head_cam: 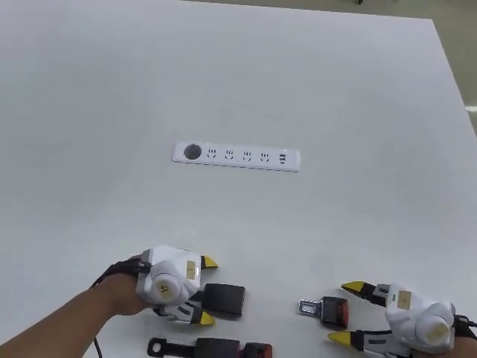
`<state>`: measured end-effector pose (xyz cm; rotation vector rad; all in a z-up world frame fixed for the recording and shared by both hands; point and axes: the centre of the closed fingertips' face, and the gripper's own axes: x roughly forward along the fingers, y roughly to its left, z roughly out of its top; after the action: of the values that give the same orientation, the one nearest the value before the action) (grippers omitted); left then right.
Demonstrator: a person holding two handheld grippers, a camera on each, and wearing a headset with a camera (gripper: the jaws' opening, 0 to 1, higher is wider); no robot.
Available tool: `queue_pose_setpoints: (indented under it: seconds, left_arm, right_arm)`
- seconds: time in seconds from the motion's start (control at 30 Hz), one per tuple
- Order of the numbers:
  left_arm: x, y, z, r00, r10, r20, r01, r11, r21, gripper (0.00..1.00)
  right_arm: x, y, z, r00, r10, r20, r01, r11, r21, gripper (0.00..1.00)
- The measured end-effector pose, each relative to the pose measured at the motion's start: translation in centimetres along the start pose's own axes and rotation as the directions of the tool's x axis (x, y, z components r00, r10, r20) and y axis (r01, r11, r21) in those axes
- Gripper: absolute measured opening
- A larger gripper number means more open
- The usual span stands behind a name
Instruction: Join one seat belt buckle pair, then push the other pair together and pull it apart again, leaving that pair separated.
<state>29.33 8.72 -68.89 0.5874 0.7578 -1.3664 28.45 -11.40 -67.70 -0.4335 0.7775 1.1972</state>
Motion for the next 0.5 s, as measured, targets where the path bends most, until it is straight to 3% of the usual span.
queue_pose_setpoints:
  seconds: [0.17, 0.33, 0.37, 0.4, 0.5]
  left_arm:
    - [0.2, 0.0, 0.0, 0.9999, 0.002, 0.012, -0.002, 1.000, 0.014, 0.59]
    - [0.3, 0.1, 0.1, 0.9999, 0.006, 0.013, -0.007, 0.999, 0.052, 0.51]
    - [0.3, 0.0, 0.1, 0.9999, 0.001, 0.017, -0.002, 0.999, 0.045, 0.50]
    - [0.3, -0.1, 0.1, 0.9998, -0.001, 0.021, 0.000, 0.999, 0.045, 0.49]
    - [0.3, -0.2, 0.3, 0.9997, -0.007, 0.025, 0.005, 0.998, 0.055, 0.45]
  right_arm:
    - [0.5, 0.1, -0.2, 0.9996, 0.014, -0.023, -0.015, 1.000, -0.023, 0.47]
    - [1.1, 0.6, -0.7, 0.9983, 0.033, -0.048, -0.035, 0.998, -0.044, 0.44]
    - [1.1, 0.5, -0.3, 0.9989, 0.029, -0.037, -0.032, 0.995, -0.093, 0.42]
    - [1.1, 0.9, -0.5, 0.9984, 0.033, -0.046, -0.035, 0.998, -0.059, 0.42]
    - [1.2, 0.7, -0.3, 0.9989, 0.024, -0.042, -0.026, 0.998, -0.060, 0.39]
